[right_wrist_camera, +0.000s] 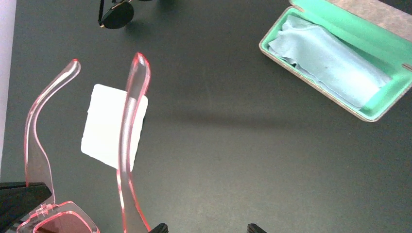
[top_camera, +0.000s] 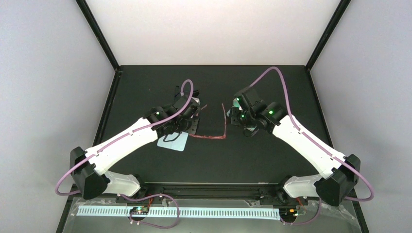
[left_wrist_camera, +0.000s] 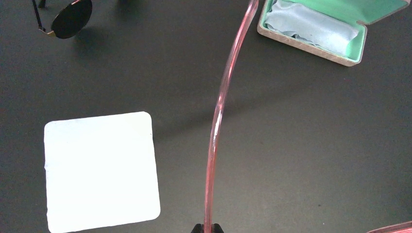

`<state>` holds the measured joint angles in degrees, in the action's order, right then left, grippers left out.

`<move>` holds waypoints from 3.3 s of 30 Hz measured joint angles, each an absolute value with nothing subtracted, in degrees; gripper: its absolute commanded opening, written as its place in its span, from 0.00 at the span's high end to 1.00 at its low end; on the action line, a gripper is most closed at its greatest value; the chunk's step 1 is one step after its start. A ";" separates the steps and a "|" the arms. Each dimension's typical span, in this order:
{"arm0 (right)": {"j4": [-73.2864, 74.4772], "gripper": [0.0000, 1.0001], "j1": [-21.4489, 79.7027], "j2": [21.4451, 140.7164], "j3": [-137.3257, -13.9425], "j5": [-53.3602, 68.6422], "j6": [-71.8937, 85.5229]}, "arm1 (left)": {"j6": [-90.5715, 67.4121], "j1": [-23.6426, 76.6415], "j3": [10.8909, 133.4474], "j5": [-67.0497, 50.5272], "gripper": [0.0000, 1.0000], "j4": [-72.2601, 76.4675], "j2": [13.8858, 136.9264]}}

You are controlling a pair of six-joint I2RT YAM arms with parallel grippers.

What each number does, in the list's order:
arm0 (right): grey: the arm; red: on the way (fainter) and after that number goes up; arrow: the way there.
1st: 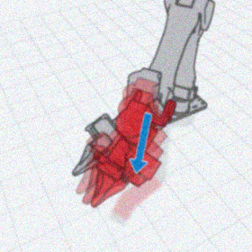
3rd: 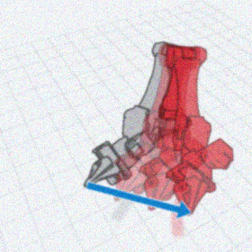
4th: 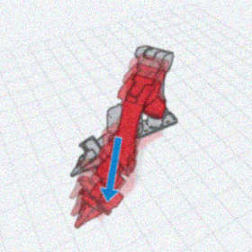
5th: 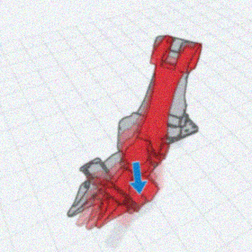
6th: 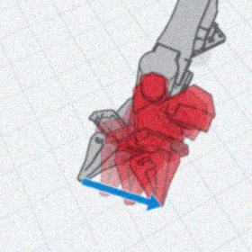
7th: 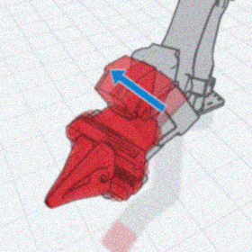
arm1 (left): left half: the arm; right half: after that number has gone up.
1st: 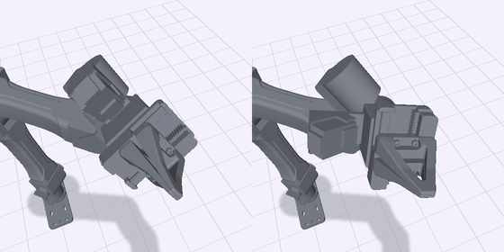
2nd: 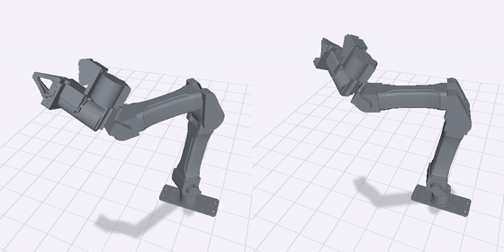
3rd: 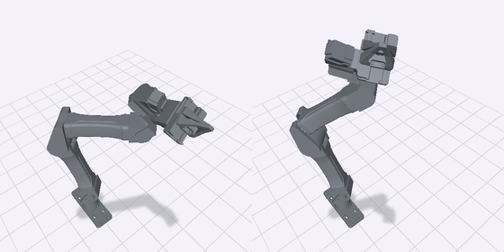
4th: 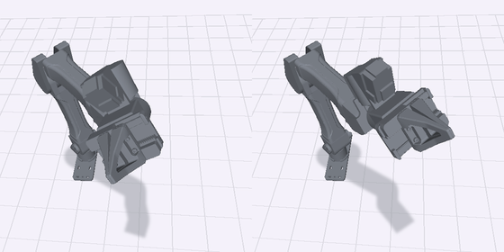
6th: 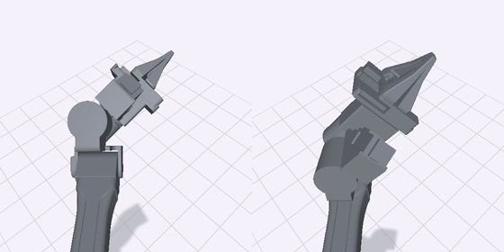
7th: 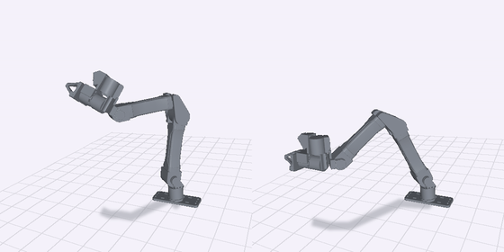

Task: Organize the sunglasses
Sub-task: Fold the sunglasses at the center of the board.

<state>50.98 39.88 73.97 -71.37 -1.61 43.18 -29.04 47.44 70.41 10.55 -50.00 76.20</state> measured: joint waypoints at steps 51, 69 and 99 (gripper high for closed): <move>41.36 0.14 43.97 71.50 -67.85 11.86 35.51 | -31.09 48.25 78.00 13.28 0.98 -52.77 83.57; 32.71 0.00 43.24 52.38 -57.39 -2.44 55.13 | -44.01 48.01 82.76 13.06 0.99 -57.87 80.64; 19.16 0.18 43.24 55.31 -54.35 -2.48 59.96 | -54.76 45.04 98.13 2.31 0.98 -66.19 90.43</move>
